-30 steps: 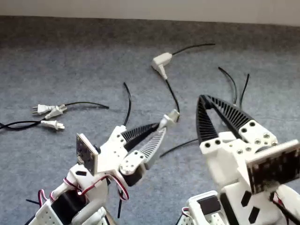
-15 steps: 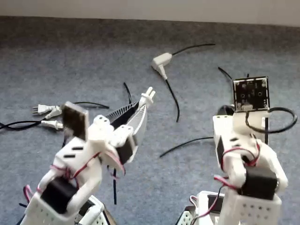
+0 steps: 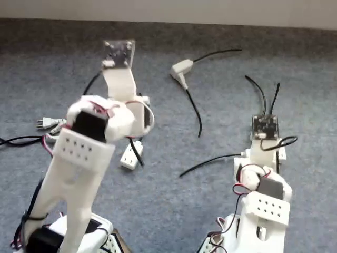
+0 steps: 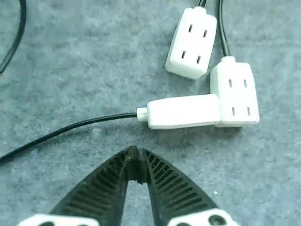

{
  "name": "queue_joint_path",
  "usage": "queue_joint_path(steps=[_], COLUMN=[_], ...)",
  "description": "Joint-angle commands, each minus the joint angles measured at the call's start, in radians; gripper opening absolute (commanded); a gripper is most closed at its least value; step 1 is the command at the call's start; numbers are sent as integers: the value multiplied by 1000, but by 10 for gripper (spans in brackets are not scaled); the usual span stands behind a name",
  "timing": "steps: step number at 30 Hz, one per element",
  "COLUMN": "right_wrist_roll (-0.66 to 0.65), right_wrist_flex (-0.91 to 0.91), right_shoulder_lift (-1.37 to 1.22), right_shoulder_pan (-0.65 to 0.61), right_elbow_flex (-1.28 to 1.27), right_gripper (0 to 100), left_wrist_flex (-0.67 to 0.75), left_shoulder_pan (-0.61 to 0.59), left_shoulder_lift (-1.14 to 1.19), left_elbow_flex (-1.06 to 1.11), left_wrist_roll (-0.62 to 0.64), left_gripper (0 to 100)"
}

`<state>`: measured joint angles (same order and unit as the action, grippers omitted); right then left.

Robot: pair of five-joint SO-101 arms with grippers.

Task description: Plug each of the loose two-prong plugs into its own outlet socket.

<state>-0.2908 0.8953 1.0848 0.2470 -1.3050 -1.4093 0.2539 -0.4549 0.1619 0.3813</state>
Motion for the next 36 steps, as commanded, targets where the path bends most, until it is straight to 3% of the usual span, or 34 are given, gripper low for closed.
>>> queue_joint_path(steps=[1, 12, 21, 31, 36], right_wrist_roll=[91, 98, 98, 98, 98], right_wrist_flex=[-122, -148, -166, -168, -168], right_shoulder_lift=[-2, -2, -2, -2, -2], right_shoulder_pan=[7, -90, -91, -93, -93], right_elbow_flex=[-119, -242, -245, -246, -246], right_gripper=[7, 7, 7, 7, 7], left_wrist_flex=[-146, -359, -358, -358, -358], left_shoulder_pan=[-54, -51, -51, -50, -50], left_shoulder_lift=[137, 217, 217, 226, 228], left_elbow_flex=[-171, -225, -81, -58, -54], left_wrist_roll=[3, 5, 15, 723, 977], left_gripper=[6, 6, 6, 7, 7])
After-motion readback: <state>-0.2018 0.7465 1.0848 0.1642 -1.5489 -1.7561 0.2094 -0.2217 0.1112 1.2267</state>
